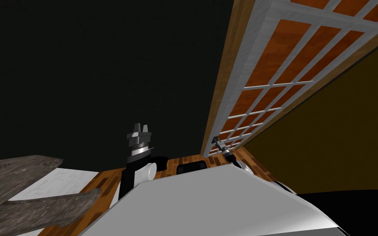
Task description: Pull the door open
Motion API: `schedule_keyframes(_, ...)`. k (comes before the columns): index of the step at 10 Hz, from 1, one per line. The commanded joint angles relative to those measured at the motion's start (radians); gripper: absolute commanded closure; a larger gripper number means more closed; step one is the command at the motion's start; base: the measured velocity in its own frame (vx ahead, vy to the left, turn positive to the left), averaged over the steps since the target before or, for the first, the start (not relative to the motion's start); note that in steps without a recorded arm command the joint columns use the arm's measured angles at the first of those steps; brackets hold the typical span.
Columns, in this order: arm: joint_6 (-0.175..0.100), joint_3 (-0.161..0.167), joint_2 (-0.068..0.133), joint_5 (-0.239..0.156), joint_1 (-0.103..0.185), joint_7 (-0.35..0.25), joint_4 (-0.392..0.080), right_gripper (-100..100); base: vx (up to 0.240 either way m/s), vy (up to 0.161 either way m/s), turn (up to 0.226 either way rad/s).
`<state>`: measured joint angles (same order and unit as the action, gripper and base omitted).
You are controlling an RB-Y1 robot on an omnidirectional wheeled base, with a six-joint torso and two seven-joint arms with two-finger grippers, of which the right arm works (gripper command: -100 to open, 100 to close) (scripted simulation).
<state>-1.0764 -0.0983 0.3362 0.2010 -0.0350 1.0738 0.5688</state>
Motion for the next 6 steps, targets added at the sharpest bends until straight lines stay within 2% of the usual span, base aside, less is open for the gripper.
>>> schedule_keyframes(1, 0.002, 0.003, -0.003, -0.005, 0.000, -0.032, 0.001, 100, -0.046, -0.007, 0.024)
schedule_keyframes(6, 0.011, 0.013, -0.015, -0.031, 0.007, -0.168, 0.003, 100, -0.060, -0.020, 0.031)
